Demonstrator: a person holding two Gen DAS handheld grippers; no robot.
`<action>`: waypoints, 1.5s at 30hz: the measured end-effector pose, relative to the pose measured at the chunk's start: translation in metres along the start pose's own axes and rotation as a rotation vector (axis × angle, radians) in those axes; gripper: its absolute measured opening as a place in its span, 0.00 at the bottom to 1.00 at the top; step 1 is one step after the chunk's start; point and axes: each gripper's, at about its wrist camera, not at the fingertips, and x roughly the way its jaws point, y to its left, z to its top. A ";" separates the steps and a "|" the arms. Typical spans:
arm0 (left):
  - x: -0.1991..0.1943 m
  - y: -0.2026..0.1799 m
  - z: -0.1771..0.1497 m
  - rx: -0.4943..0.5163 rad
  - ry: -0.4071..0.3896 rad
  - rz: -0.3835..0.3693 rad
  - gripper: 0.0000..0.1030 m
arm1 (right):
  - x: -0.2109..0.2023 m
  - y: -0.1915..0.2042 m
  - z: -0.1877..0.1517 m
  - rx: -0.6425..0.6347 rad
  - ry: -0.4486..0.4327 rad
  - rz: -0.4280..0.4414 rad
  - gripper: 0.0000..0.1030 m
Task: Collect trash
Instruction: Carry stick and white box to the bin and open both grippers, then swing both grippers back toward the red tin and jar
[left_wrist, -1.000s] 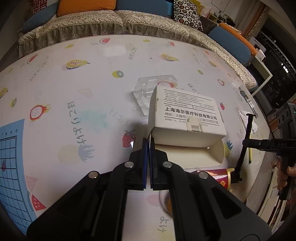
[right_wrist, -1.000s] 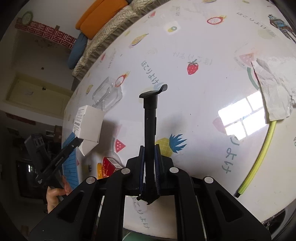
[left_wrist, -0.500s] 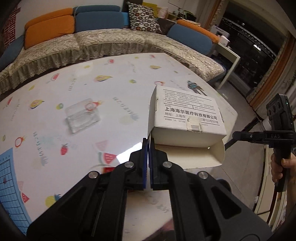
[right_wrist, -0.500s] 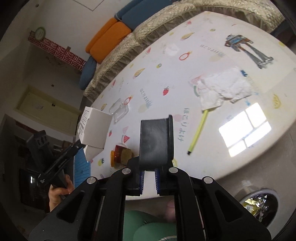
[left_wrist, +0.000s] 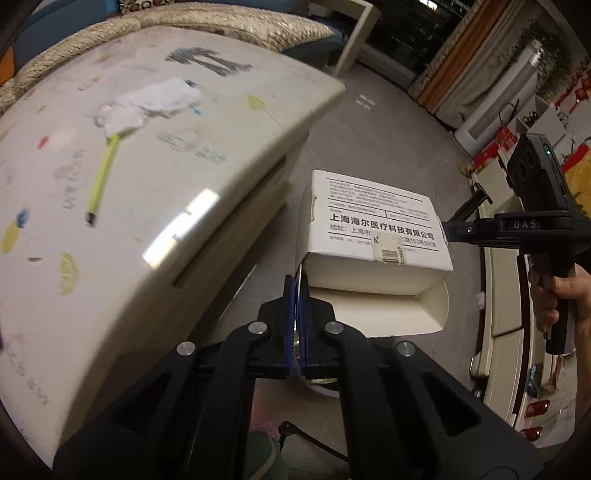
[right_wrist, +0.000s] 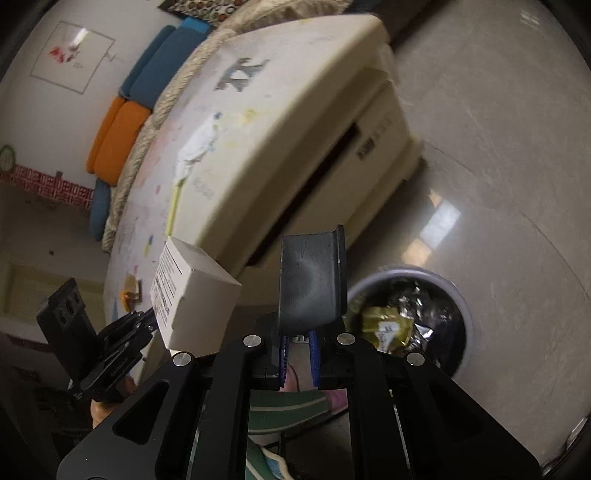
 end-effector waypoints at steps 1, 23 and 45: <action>0.017 -0.008 -0.005 0.014 0.030 -0.002 0.00 | 0.005 -0.017 -0.005 0.028 0.011 -0.016 0.10; 0.144 -0.032 -0.045 0.078 0.277 0.083 0.66 | 0.079 -0.129 -0.041 0.199 0.151 -0.114 0.60; -0.028 0.057 0.025 -0.086 -0.020 0.157 0.72 | 0.049 0.023 0.030 -0.052 0.080 0.009 0.60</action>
